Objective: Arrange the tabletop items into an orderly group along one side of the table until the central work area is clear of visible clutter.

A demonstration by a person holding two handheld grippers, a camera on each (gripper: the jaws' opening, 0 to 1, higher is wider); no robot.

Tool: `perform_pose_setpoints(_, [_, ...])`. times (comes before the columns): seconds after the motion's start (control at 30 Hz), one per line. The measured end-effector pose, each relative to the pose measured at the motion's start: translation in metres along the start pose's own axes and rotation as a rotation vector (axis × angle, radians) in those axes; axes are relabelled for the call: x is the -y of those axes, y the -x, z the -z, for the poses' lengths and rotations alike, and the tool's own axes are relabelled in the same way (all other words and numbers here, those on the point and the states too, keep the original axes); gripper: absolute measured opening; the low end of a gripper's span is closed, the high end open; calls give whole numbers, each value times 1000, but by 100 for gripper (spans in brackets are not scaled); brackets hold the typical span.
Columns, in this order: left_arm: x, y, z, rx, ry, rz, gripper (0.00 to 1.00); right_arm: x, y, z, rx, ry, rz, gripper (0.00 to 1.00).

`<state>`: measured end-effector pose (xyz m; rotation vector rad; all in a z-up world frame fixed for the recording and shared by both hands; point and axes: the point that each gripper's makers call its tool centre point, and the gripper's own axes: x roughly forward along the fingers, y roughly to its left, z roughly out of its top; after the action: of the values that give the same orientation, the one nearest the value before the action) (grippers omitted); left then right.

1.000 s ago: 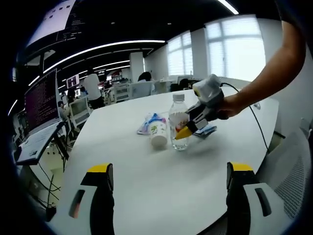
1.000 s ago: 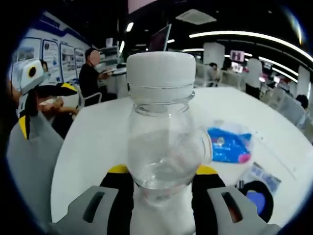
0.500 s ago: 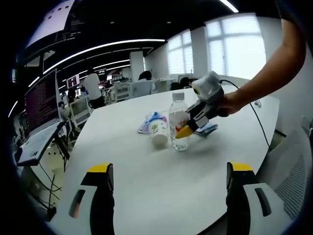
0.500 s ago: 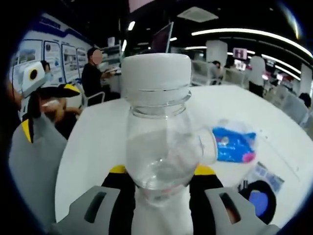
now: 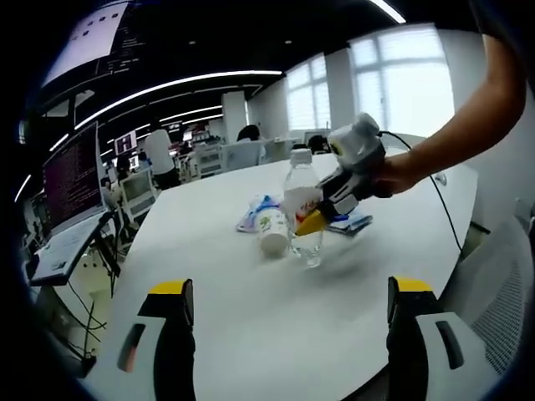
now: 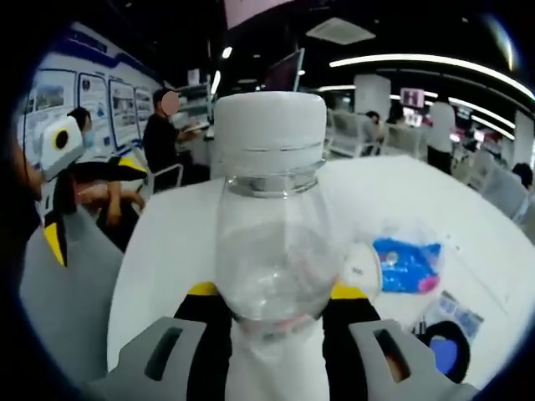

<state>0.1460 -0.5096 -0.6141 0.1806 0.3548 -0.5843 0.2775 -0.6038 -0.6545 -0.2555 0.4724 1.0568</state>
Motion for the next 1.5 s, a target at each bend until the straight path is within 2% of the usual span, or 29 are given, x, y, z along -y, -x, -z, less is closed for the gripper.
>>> perform_pose_setpoints(0.33, [-4,2,-3,17,18,-14,99,9,-14,-46,56,31,-4,38])
perform_pose_setpoints(0.43, [-5,2,-4,21,26,-17,100,10,-25,-65,99,23,-18,38])
perform_pose_setpoints(0.57, [-6,2,-3,22,39,-17,100,15,-45,-78,93,38,-15,38])
perform_pose_setpoints(0.97, [-12,3,-4,37,62,-38,99,26,-95,-92,76,47,-24,39])
perform_pose_setpoints(1.17, [-17,4,-4,46,78,-54,99,44,-121,-99,75,45,-6,39])
perform_pose_setpoints(1.43, [-20,4,-4,47,85,-62,98,64,-145,-103,61,41,17,39])
perform_pose_setpoints(1.5, [-21,4,-4,48,87,-67,98,62,-147,-103,53,42,21,39])
